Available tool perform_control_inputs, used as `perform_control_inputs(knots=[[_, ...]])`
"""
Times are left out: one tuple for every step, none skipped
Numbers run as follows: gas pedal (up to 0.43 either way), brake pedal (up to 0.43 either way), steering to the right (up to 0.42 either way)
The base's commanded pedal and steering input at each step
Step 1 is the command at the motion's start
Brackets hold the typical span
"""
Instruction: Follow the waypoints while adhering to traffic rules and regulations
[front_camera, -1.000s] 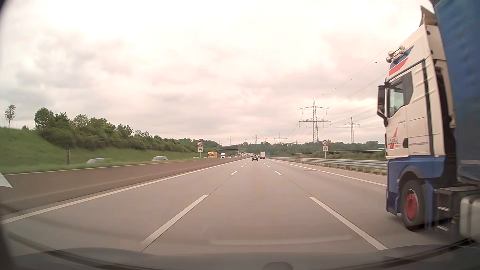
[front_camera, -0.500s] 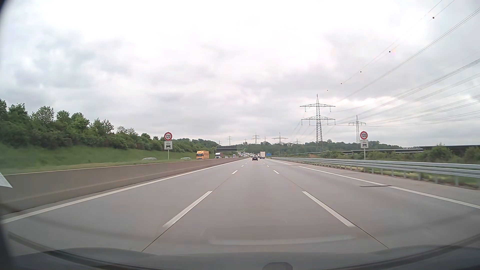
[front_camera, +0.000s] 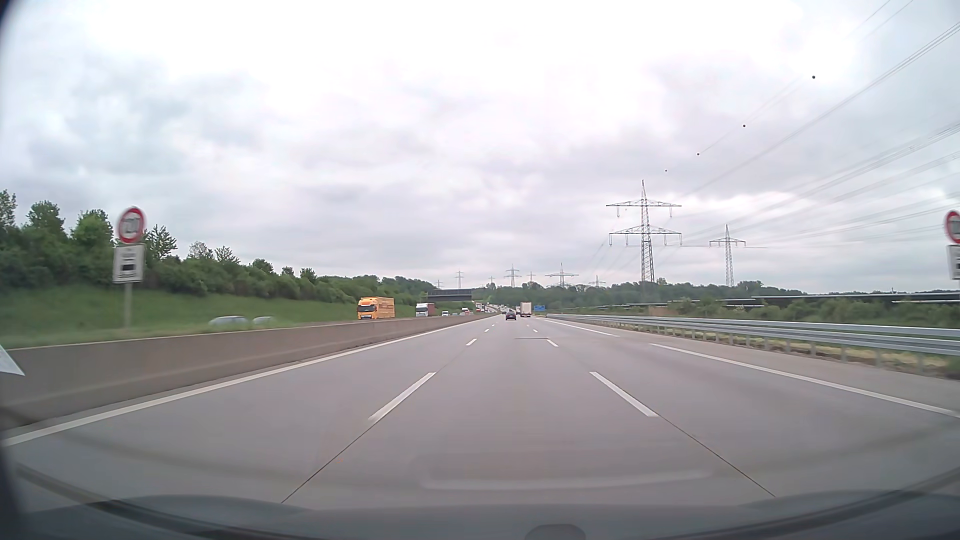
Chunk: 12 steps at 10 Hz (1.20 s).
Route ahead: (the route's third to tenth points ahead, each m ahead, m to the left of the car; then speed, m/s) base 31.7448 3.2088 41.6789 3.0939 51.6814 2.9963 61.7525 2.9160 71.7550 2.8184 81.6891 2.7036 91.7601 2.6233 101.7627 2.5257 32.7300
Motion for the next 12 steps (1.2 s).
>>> perform_control_inputs(knots=[[0.311, 0.0, 0.0], [0.311, 0.0, 0.0], [0.311, 0.0, 0.0], [0.311, 0.0, 0.0], [0.311, 0.0, 0.0], [0.299, 0.0, 0.0], [0.299, 0.0, 0.0], [0.311, 0.0, 0.0], [0.311, 0.0, 0.0], [0.311, 0.0, 0.0], [0.311, 0.0, 0.0], [0.311, 0.0, 0.0]])
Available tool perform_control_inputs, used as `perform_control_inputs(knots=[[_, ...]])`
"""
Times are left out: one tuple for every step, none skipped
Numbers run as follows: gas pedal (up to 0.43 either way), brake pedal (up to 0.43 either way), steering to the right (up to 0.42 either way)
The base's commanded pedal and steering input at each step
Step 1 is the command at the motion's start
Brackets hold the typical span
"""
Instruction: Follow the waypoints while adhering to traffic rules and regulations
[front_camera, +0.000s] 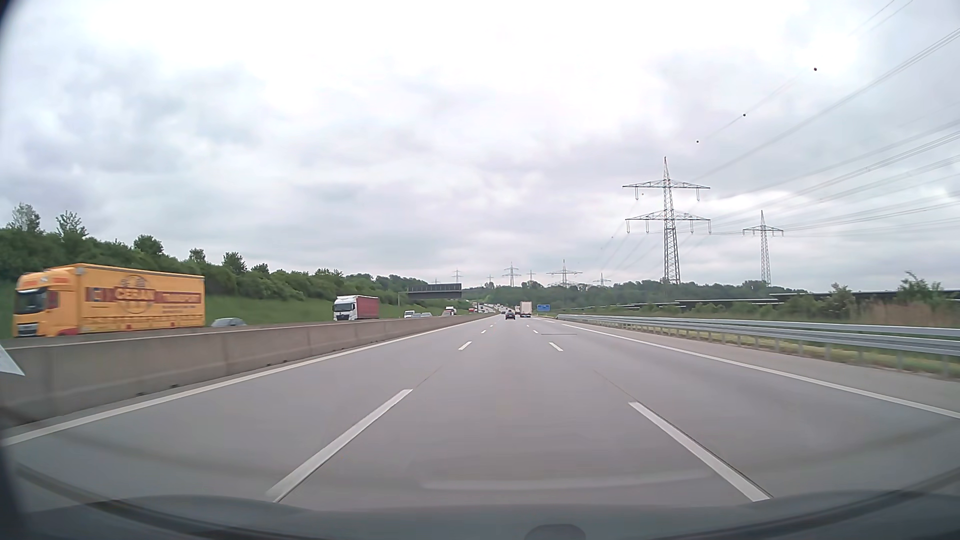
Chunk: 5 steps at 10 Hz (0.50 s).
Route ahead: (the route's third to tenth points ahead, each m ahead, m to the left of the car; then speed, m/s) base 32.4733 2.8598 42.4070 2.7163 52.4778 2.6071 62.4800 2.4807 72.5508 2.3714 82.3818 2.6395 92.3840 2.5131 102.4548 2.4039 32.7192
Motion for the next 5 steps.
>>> perform_control_inputs(knots=[[0.311, 0.0, 0.0], [0.311, 0.0, 0.0], [0.311, 0.0, 0.0], [0.319, 0.0, 0.0], [0.319, 0.0, 0.0]])
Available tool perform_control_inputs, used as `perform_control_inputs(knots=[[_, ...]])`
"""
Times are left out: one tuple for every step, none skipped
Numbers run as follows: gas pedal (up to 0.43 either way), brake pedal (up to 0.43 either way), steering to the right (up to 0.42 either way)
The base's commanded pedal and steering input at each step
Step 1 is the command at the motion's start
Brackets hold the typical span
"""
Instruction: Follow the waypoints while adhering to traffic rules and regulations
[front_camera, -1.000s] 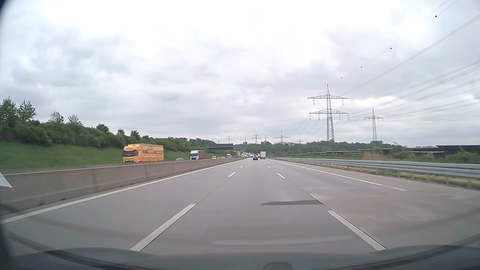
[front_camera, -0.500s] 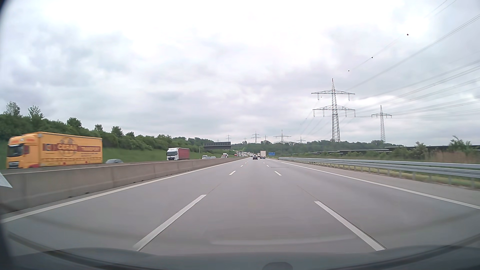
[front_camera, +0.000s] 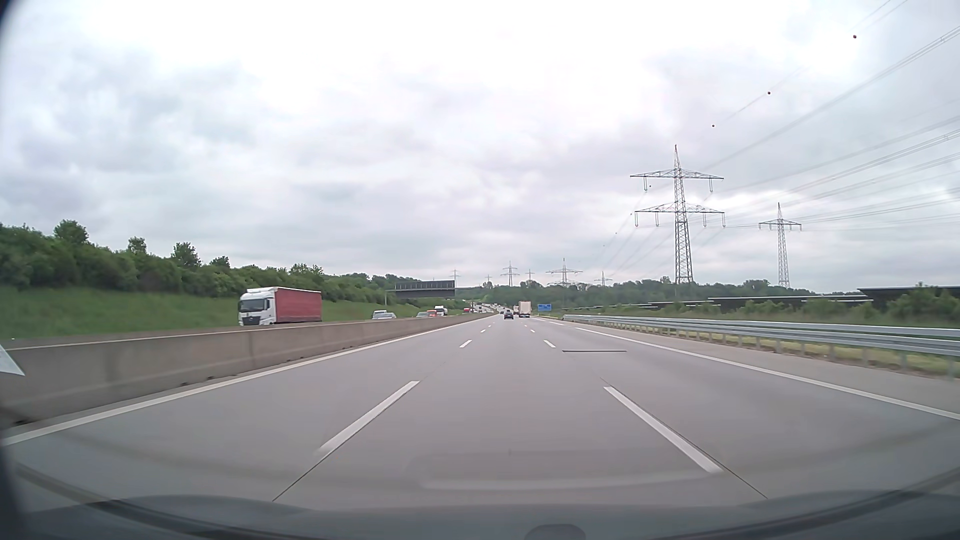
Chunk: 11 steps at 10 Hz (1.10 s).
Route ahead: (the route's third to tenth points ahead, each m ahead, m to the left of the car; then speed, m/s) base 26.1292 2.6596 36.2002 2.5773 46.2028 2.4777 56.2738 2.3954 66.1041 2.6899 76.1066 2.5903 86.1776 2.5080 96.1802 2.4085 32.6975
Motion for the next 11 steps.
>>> perform_control_inputs(knots=[[0.331, 0.0, 0.0], [0.331, 0.0, 0.0], [0.331, 0.0, 0.0], [0.331, 0.0, 0.0], [0.331, 0.0, 0.0], [0.331, 0.0, 0.0], [0.331, 0.0, 0.0], [0.331, 0.0, 0.0], [0.331, 0.0, 0.0], [0.331, 0.0, 0.0], [0.331, 0.0, 0.0]])
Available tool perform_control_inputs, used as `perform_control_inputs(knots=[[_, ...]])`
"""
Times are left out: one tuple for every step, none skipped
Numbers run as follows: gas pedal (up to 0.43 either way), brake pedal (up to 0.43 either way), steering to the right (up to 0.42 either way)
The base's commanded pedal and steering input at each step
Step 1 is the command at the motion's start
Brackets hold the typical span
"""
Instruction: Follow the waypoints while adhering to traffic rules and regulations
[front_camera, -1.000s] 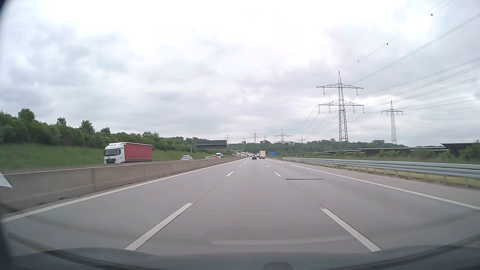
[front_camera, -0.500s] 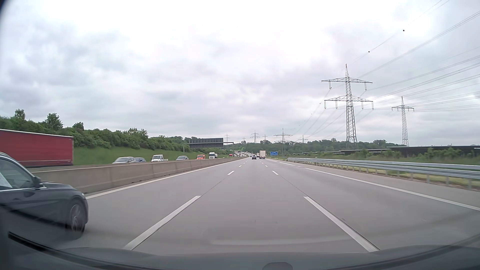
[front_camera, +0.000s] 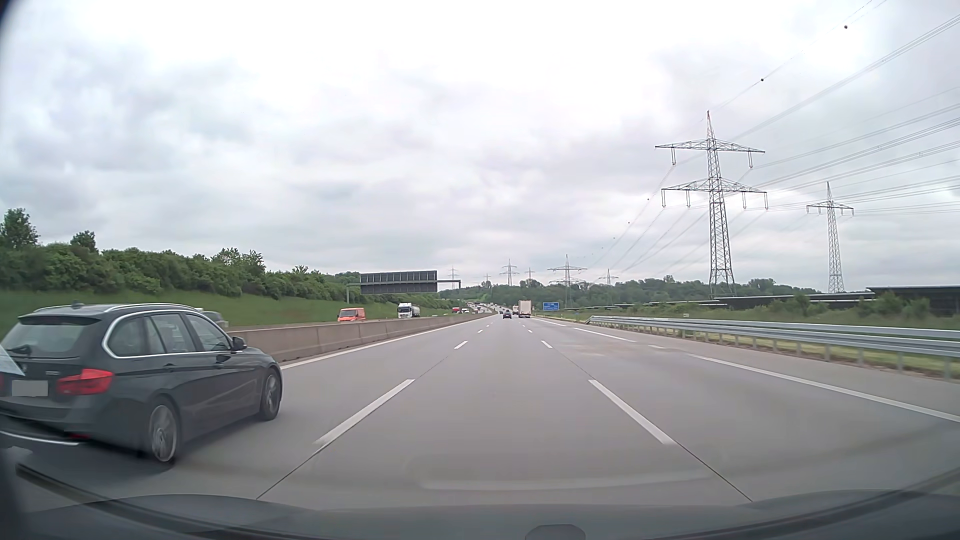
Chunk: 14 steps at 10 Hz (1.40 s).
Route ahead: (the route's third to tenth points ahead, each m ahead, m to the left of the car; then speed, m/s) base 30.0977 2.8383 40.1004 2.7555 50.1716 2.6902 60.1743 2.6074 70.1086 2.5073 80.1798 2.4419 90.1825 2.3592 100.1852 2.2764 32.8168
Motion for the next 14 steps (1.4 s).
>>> perform_control_inputs(knots=[[0.331, 0.0, 0.0], [0.331, 0.0, 0.0], [0.319, 0.0, 0.0], [0.319, 0.0, 0.0], [0.319, 0.0, 0.0], [0.319, 0.0, 0.0], [0.319, 0.0, 0.0], [0.319, 0.0, 0.0], [0.319, 0.0, 0.0], [0.319, 0.0, 0.0], [0.319, 0.0, -0.001], [0.319, 0.0, -0.001], [0.331, 0.0, -0.001], [0.331, 0.0, -0.001]])
